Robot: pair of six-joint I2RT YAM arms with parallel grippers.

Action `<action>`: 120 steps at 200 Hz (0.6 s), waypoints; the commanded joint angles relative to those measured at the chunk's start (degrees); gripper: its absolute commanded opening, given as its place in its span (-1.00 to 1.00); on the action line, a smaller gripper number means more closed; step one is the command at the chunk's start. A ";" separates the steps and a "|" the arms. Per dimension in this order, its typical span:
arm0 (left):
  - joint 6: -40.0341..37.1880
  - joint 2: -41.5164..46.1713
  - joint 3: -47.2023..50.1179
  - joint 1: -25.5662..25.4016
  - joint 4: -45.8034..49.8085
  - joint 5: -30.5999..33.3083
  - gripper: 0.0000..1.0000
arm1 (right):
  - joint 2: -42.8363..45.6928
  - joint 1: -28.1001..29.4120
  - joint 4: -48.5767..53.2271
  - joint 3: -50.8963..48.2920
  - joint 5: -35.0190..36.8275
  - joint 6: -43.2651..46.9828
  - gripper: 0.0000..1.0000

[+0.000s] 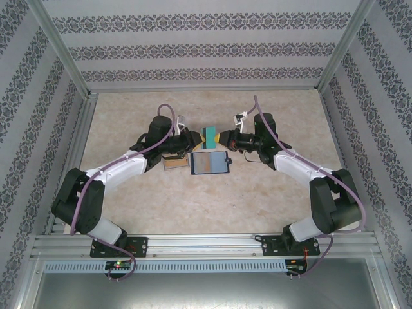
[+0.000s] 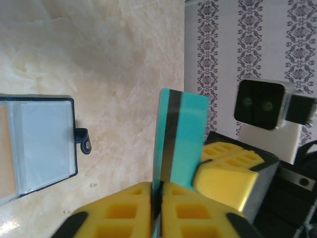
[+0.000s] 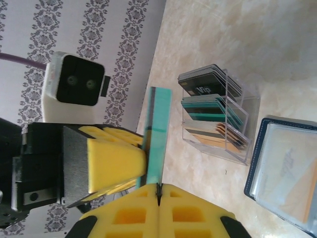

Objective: Take the credit cards out of the card holder

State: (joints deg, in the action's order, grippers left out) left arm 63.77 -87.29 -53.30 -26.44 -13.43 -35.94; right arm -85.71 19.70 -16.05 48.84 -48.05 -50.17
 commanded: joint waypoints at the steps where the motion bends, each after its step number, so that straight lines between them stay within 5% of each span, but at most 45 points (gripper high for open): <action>1: -0.35 1.92 0.33 0.38 -2.85 -0.67 -0.88 | -0.33 0.69 -2.11 -0.76 -1.87 0.06 -0.51; 37: -3.05 3.15 -0.13 0.41 1.04 0.07 -0.95 | 0.08 0.30 0.13 -1.50 0.55 1.09 0.41; 41: -3.67 3.29 -0.30 0.38 1.76 0.16 -0.97 | 0.18 0.20 0.23 -1.63 0.83 1.25 0.83; 44: -4.18 3.39 -0.31 0.37 2.46 0.29 -0.99 | 0.27 0.16 0.23 -1.72 0.89 1.25 0.95; 84: -19.34 5.61 -5.44 0.38 21.06 5.07 -1.00 | 3.39 -0.85 5.80 -1.91 4.27 5.09 0.96; 120: -39.88 7.80 -11.42 0.39 38.38 18.55 -1.00 | 7.07 -0.85 12.10 -1.29 8.14 9.30 0.96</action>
State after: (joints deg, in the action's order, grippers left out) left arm 42.57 -82.83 -60.60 -26.44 10.09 -28.05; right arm -81.89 19.22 -8.38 47.40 -43.35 -45.32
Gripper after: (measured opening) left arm 0.051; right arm 0.982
